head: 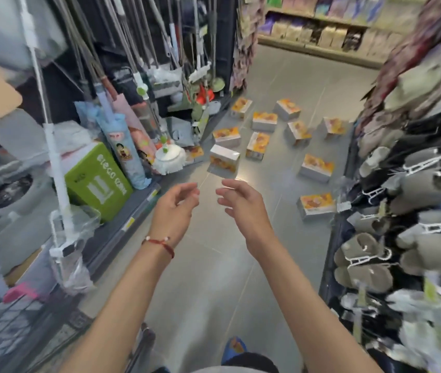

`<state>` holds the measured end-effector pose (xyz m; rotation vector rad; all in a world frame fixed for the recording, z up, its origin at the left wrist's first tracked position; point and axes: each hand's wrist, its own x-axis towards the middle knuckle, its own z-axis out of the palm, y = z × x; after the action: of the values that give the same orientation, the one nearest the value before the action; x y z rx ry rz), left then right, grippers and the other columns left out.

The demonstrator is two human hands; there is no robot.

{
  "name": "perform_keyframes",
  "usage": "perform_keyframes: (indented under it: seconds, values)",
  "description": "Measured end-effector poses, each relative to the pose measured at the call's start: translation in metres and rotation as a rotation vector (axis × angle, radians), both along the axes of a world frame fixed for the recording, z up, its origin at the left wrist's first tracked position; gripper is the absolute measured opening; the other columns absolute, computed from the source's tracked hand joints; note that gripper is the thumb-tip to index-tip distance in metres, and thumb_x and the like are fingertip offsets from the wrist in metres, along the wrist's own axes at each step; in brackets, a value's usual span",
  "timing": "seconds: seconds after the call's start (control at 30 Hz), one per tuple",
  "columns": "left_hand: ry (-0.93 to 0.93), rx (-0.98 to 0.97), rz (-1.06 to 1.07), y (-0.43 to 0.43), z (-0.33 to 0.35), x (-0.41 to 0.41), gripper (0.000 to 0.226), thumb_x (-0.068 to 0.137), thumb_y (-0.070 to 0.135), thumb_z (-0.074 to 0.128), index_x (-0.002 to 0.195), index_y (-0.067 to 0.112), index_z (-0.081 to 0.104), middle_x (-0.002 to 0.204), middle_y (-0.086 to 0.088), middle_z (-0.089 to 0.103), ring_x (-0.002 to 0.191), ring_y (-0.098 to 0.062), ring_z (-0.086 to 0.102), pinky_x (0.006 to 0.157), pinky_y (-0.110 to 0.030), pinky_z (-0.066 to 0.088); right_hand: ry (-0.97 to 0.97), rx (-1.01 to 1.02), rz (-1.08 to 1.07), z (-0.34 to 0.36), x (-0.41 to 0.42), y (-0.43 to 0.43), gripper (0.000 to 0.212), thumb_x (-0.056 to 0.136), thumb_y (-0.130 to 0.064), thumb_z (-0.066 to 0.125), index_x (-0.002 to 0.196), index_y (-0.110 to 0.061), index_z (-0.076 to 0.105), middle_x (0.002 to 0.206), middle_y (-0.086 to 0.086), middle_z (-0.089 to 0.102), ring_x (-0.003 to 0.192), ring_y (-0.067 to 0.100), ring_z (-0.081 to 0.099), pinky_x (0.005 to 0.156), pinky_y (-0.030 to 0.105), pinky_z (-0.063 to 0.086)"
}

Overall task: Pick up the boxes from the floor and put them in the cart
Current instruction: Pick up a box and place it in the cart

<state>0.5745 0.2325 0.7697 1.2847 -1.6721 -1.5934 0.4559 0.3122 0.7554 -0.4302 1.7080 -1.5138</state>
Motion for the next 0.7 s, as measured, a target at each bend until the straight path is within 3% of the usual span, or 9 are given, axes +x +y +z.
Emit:
perform_keyframes:
  seconds: [0.17,0.3,0.4,0.7]
  values:
    - [0.044,-0.004,-0.07,0.009,0.011,-0.065,0.022,0.098,0.005,0.056,0.113,0.019,0.062,0.12,-0.008,0.068,0.11,-0.022,0.064,0.09,-0.03,0.047,0.011,-0.002,-0.053,0.014,-0.061,0.016,0.021,0.098,-0.017,0.064,0.119,-0.019,0.069,0.117,0.006,0.075,0.105,0.019,0.072,0.102,0.036,0.051]
    - [0.011,-0.038,-0.102,-0.002,0.012,-0.104,0.022,0.097,0.006,0.057,0.112,0.02,0.064,0.12,-0.006,0.069,0.115,-0.024,0.064,0.103,-0.042,0.048,-0.006,-0.018,-0.08,0.015,-0.102,0.015,0.022,0.1,-0.017,0.062,0.121,-0.021,0.068,0.119,0.004,0.074,0.107,0.018,0.072,0.1,0.036,0.052]
    - [0.005,-0.042,-0.113,-0.018,0.006,-0.131,0.022,0.097,0.006,0.057,0.111,0.021,0.064,0.12,-0.006,0.069,0.115,-0.024,0.064,0.104,-0.043,0.047,-0.022,-0.02,-0.098,0.011,-0.131,0.003,0.024,0.1,-0.019,0.062,0.123,-0.02,0.067,0.117,0.002,0.075,0.108,0.018,0.071,0.1,0.036,0.051]
    - [-0.013,0.025,-0.094,-0.123,-0.032,-0.233,0.023,0.098,0.009,0.056,0.115,0.022,0.065,0.12,-0.003,0.07,0.11,-0.021,0.066,0.088,-0.034,0.049,-0.064,0.022,-0.084,-0.014,-0.235,-0.097,0.017,0.1,-0.018,0.061,0.115,-0.024,0.069,0.121,0.005,0.074,0.11,0.019,0.07,0.104,0.039,0.05]
